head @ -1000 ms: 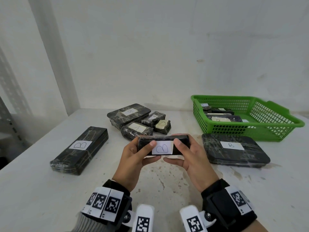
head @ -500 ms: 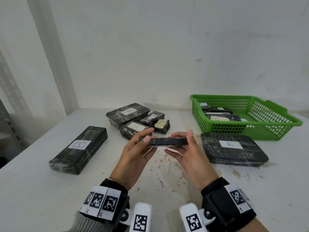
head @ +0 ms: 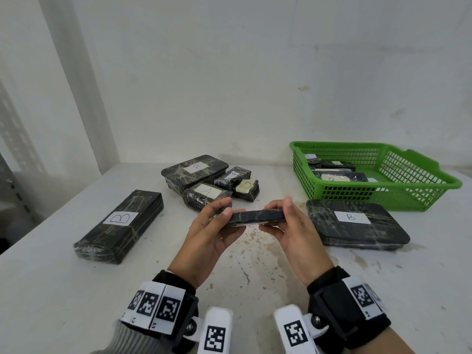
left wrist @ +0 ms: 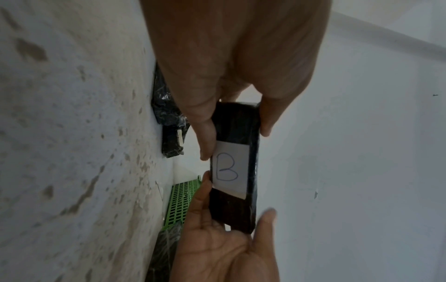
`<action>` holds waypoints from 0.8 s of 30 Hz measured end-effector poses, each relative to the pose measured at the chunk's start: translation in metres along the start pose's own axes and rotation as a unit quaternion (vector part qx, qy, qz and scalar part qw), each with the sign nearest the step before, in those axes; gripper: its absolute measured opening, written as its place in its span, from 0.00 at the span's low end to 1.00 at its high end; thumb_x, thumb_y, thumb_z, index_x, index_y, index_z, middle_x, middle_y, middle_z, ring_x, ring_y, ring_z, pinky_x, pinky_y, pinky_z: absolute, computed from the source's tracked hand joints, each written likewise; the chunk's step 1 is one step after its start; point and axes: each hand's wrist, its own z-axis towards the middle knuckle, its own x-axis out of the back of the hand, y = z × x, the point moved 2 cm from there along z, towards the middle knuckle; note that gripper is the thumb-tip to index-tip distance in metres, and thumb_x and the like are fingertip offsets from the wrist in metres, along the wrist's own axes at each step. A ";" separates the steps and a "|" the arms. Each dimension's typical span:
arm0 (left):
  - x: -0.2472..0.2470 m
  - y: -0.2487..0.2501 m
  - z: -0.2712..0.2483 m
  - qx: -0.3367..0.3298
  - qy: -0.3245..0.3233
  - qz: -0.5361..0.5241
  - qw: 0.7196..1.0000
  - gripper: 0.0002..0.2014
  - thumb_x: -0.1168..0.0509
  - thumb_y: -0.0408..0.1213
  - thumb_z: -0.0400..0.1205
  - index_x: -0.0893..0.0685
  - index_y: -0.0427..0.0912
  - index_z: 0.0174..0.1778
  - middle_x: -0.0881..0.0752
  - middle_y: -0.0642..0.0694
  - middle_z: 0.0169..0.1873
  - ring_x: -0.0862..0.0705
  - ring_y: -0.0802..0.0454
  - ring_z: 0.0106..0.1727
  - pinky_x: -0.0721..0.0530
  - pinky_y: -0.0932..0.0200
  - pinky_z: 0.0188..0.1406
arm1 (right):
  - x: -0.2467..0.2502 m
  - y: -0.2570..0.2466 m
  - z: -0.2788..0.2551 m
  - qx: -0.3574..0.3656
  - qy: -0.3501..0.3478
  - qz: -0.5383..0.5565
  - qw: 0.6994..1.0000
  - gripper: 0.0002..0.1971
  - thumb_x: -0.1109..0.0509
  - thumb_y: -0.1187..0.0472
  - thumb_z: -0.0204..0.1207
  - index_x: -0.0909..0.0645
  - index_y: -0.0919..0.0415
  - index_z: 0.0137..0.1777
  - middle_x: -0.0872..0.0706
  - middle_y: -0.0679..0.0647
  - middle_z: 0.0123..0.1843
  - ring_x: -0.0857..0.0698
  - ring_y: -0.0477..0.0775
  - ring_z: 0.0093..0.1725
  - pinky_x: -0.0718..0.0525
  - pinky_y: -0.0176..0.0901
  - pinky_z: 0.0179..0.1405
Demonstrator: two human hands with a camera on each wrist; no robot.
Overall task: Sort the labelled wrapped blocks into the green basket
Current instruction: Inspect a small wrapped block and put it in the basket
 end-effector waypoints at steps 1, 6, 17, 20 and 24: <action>0.000 0.000 0.001 0.000 0.003 -0.008 1.000 0.20 0.35 0.36 0.74 0.21 0.37 0.63 0.12 0.35 0.52 0.12 0.46 0.53 0.11 0.54 0.56 | 0.000 0.001 0.000 -0.009 0.000 0.015 1.000 0.33 0.29 0.22 0.57 0.13 0.53 0.42 0.13 0.53 0.41 0.13 0.49 0.46 0.13 0.41 0.49; -0.002 0.003 -0.002 0.002 0.012 -0.023 1.000 0.24 0.30 0.40 0.77 0.24 0.36 0.67 0.16 0.35 0.54 0.15 0.45 0.54 0.11 0.52 0.57 | 0.001 0.002 -0.001 0.005 -0.002 0.000 1.000 0.25 0.32 0.37 0.71 0.17 0.62 0.49 0.13 0.53 0.43 0.14 0.54 0.49 0.12 0.42 0.50; -0.003 0.002 -0.003 0.044 0.021 0.012 0.999 0.30 0.30 0.38 0.71 0.27 0.38 0.70 0.17 0.25 0.63 0.11 0.36 0.55 0.09 0.53 0.51 | 0.001 0.003 -0.003 -0.005 0.003 -0.035 0.999 0.19 0.33 0.46 0.71 0.20 0.63 0.50 0.17 0.58 0.46 0.13 0.49 0.48 0.13 0.43 0.52; -0.005 0.002 -0.005 0.054 0.011 0.019 0.998 0.33 0.26 0.42 0.70 0.27 0.38 0.70 0.17 0.26 0.64 0.12 0.33 0.58 0.10 0.51 0.54 | 0.002 0.006 -0.002 -0.003 0.015 -0.039 0.999 0.16 0.33 0.49 0.72 0.21 0.62 0.49 0.16 0.55 0.44 0.13 0.48 0.46 0.14 0.45 0.52; -0.005 0.001 -0.006 0.058 0.007 0.035 0.998 0.33 0.29 0.38 0.70 0.29 0.37 0.71 0.14 0.28 0.61 0.10 0.34 0.56 0.10 0.52 0.53 | 0.003 0.005 -0.001 0.007 0.025 -0.031 0.999 0.17 0.32 0.46 0.71 0.21 0.62 0.47 0.15 0.51 0.40 0.14 0.50 0.46 0.14 0.41 0.47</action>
